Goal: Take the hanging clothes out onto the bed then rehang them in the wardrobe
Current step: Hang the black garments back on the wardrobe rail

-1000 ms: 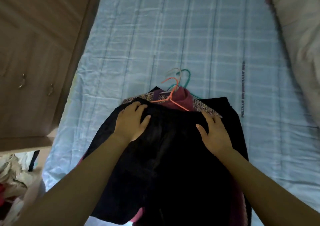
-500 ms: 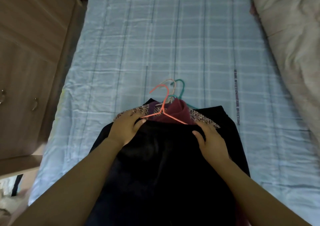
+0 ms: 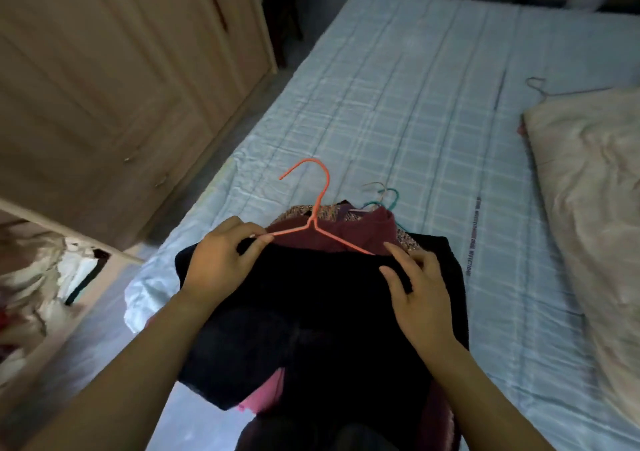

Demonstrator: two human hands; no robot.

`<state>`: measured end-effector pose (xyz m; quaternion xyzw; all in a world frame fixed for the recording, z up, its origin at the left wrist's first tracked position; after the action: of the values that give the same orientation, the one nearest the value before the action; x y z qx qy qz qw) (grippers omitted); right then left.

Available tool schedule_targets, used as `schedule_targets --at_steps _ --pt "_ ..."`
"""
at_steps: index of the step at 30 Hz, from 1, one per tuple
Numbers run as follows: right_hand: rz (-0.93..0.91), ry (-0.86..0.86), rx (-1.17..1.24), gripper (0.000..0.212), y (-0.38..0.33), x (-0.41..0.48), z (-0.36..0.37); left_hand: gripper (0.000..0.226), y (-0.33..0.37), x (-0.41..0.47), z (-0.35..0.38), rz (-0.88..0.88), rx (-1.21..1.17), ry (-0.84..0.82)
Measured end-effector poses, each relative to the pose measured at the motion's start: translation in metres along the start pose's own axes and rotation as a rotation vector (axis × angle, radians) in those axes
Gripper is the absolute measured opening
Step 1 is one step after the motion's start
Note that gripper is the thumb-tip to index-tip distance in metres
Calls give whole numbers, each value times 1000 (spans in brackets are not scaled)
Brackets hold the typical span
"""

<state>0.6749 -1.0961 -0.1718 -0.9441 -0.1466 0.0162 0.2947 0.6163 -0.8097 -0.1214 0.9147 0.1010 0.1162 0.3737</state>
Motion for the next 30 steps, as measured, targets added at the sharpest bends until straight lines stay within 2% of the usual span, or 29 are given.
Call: schedule_targets --at_steps 6,13,16,19,23,25,30 --pt "-290 -55 53 34 -84 -39 4 30 -18 -103 -90 -109 8 199" --pt "-605 -131 60 33 -218 -102 61 7 -82 -263 -184 -403 12 437" --pt "-729 -168 53 29 -283 -136 93 6 -110 -331 -228 -499 -9 555" --pt "-823 -243 74 21 -351 -169 125 7 -134 -392 -277 -500 2 664" --pt "-938 -293 110 22 -449 -208 168 37 -170 -456 -354 -480 53 784" --pt "-992 -292 144 21 -494 -224 180 44 -182 -477 -391 -468 92 843" --pt "-1088 -256 275 25 -583 -243 196 31 -194 -500 -473 -390 175 961"
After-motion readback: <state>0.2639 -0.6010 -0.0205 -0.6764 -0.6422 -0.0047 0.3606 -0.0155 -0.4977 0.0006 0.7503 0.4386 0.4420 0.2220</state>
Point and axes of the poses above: each hand's wrist, its own x-axis towards the middle knuckle, its own z-axis out of the palm, y = z × x, the point moved 4 cm from there along x, towards the middle knuckle, and after that the axes turned 15 degrees about -x, right-handed, at the moved point
